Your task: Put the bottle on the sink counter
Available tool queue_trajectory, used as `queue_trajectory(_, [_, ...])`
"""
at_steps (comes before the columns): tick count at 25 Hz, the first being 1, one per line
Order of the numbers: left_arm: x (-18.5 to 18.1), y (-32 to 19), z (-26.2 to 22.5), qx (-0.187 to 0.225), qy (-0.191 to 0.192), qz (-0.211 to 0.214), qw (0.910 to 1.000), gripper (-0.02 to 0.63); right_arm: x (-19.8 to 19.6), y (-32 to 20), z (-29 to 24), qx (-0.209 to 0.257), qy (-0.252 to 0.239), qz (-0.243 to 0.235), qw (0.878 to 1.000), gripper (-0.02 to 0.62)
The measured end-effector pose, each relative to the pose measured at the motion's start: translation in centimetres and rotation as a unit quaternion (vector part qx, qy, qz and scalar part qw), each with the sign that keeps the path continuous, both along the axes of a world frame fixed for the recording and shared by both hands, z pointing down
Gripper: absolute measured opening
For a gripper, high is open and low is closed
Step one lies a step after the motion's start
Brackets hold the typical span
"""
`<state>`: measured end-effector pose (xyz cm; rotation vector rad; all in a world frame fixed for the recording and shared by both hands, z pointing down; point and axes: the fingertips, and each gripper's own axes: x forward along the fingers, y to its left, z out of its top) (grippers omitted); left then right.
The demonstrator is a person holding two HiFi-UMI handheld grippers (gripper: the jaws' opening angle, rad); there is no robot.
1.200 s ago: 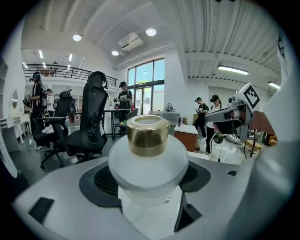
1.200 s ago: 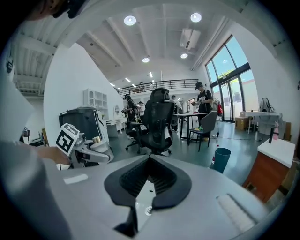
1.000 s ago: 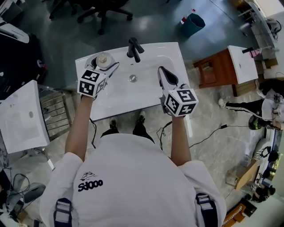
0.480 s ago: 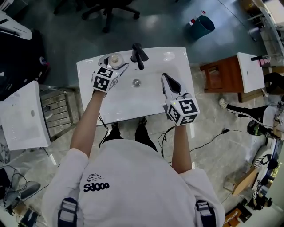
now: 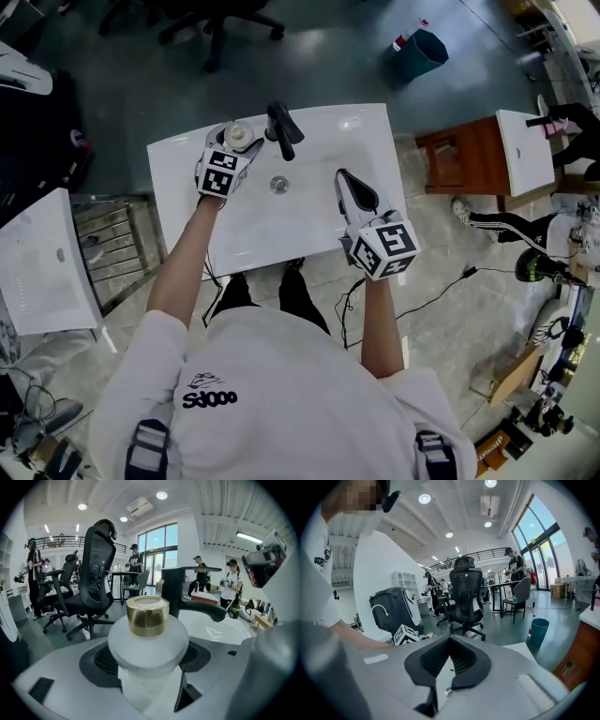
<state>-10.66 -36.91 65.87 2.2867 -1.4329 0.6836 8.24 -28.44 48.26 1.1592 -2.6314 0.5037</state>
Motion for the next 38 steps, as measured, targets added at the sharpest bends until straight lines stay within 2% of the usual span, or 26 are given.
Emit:
queue_trajectory(10, [0.4,-1.4,3.9,-0.021,-0.009,-0.006,0.9997,0.339,0.0,0.1,1.1,-0.037,-0.004,-0.011,0.999,0.008])
queue_trajectory(17, [0.6,-1.7,4.2,-0.015,-0.019,-0.002,0.9997,0.339,-0.4,0.5,2.1,-0.058,0.009,-0.04,0.997,0.008])
queue_trajectory(23, [1.1,-1.8,4.3,0.01,-0.033,0.013,0.9993,0.341,-0.4,0.2,2.1,-0.061,0.003,-0.036,0.997,0.008])
queue_trajectory(38, [0.5,-1.1,4.3,-0.012,-0.048,0.0,0.9988,0.356,0.8,0.0,1.9,-0.059,-0.007,-0.024,0.998,0.008])
